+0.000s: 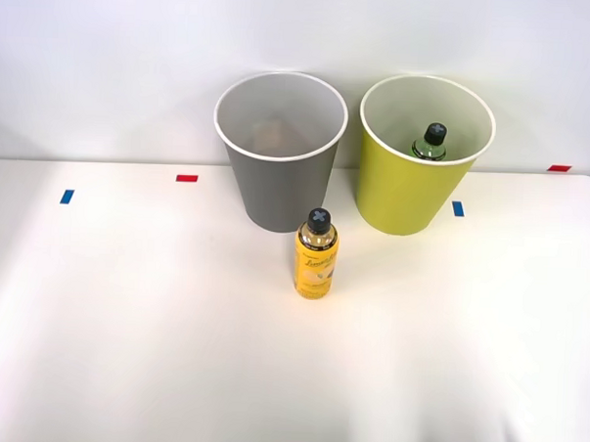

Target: Put cans in the gray bin, plastic bottles in the light green bin

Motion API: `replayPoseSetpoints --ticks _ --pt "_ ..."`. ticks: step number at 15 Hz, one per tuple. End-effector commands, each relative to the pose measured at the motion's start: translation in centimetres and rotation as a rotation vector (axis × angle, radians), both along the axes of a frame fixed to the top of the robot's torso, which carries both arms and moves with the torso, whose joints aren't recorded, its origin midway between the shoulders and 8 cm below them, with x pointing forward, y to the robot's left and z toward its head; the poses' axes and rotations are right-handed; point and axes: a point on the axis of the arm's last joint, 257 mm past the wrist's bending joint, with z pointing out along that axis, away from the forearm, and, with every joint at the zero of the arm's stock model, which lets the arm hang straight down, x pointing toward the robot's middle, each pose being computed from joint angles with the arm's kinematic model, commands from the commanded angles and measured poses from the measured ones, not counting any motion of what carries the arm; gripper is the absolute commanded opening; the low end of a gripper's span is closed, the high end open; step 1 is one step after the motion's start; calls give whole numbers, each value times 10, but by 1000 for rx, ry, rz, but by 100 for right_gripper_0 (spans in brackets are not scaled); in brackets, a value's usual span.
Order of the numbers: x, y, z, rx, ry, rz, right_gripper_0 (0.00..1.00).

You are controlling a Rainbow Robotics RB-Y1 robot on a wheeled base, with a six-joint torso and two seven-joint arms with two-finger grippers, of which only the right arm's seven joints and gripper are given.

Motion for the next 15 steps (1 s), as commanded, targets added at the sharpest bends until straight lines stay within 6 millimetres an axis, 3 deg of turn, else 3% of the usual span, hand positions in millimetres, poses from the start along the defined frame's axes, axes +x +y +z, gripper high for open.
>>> replayPoseSetpoints --ticks 1,15 --pt "0 5 -1 -4 2 11 100" --pt "0 5 0 -4 0 10 100"
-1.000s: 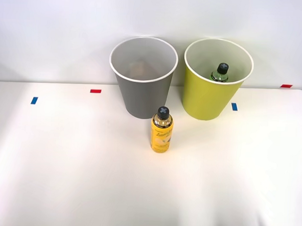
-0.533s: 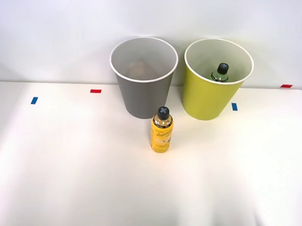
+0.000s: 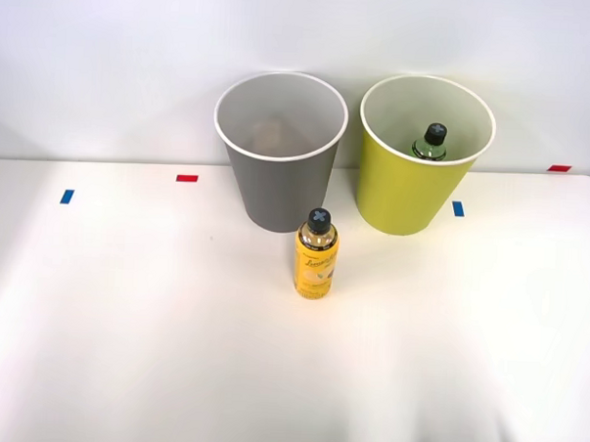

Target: Put cans in the gray bin, plastic bottles in the light green bin

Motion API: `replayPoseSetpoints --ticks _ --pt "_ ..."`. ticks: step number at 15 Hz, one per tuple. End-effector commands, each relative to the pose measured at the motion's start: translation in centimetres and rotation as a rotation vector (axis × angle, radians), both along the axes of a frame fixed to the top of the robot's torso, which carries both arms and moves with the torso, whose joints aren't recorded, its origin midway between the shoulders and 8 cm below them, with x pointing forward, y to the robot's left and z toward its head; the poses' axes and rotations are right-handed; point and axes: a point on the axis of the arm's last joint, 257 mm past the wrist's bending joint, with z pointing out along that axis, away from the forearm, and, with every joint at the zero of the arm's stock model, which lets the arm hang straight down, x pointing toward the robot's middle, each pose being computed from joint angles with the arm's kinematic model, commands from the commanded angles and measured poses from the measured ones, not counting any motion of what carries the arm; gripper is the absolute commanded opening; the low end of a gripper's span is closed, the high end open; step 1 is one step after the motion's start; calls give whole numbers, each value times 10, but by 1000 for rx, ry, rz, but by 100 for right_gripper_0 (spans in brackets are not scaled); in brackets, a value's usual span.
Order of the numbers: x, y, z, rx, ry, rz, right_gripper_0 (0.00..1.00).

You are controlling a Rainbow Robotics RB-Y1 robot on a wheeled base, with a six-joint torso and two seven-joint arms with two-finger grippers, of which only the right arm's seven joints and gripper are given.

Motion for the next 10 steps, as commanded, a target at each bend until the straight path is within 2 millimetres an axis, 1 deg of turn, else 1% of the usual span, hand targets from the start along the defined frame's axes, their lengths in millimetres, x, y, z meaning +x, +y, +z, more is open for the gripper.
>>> replayPoseSetpoints --ticks 1,10 --pt "0 0 0 0 0 0 100" --pt "0 0 0 0 0 0 100"
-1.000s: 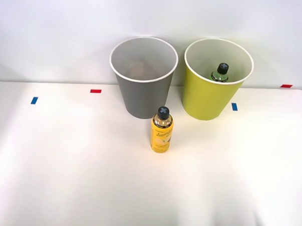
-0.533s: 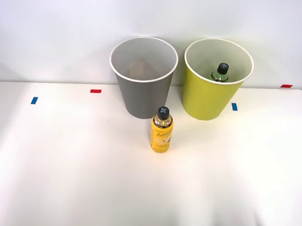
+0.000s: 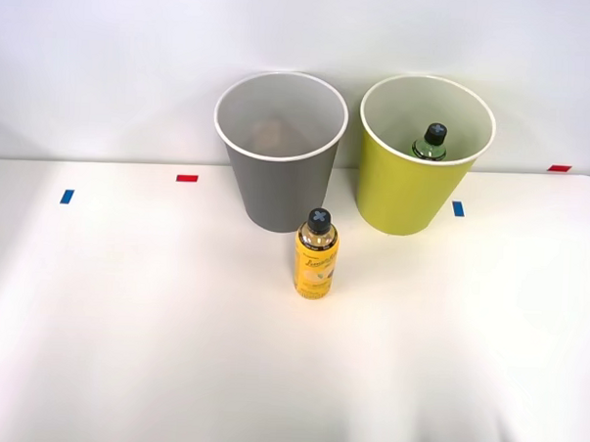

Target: Put cans in the gray bin, plastic bottles in the light green bin

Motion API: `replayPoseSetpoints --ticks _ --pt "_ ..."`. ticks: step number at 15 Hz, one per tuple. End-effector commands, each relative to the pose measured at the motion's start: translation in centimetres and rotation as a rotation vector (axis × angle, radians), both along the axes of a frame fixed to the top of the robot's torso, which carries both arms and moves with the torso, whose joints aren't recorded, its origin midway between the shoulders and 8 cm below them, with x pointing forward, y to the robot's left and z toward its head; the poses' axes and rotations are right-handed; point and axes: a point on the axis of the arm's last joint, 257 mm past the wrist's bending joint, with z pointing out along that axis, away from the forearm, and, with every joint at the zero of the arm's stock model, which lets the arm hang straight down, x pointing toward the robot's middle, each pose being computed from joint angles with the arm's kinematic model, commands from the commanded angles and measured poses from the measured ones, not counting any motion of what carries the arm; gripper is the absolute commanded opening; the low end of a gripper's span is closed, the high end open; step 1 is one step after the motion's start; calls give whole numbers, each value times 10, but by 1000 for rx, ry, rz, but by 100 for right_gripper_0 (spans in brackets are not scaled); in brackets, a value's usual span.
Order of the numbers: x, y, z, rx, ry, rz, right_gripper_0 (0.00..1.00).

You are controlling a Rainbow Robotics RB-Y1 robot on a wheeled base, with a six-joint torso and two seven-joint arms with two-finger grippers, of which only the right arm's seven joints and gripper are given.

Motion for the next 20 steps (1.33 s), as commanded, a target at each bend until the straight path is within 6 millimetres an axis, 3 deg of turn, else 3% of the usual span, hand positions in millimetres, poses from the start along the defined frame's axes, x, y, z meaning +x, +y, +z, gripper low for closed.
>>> replayPoseSetpoints --ticks 1,20 --pt "0 0 0 0 0 0 100" --pt "0 0 0 0 0 0 100"
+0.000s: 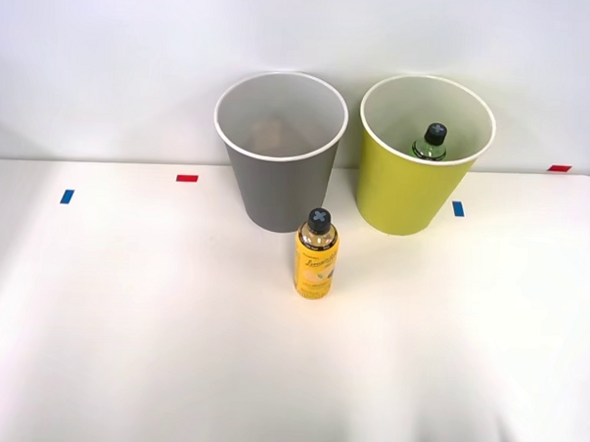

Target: Put cans in the gray bin, plastic bottles in the light green bin

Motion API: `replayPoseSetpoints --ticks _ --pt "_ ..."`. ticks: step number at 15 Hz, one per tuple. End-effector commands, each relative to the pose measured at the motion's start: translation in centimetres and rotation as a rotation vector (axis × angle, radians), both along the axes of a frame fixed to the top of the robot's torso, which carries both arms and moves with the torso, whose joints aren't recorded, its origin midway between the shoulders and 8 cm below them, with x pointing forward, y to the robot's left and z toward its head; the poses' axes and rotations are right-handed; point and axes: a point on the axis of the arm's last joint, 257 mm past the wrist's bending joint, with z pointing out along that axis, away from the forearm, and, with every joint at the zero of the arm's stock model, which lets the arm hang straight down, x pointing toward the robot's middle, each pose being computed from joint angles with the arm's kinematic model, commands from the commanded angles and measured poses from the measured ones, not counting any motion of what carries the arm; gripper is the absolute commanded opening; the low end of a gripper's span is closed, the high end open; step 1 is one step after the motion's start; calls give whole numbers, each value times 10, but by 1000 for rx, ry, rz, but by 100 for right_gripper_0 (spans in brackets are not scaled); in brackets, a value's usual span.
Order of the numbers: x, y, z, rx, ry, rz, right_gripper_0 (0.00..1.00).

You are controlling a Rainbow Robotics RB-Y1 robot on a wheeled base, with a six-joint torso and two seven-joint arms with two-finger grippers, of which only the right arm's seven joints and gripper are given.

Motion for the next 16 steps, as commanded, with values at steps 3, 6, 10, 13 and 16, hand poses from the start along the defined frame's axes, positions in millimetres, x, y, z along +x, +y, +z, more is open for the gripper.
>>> replayPoseSetpoints --ticks 3,6,10,13,16 --pt "0 0 0 0 0 0 100" --pt "0 0 0 0 0 0 100" --pt "0 0 0 0 0 0 100" --pt "0 0 0 0 0 0 100" --pt "0 0 0 0 0 0 100"
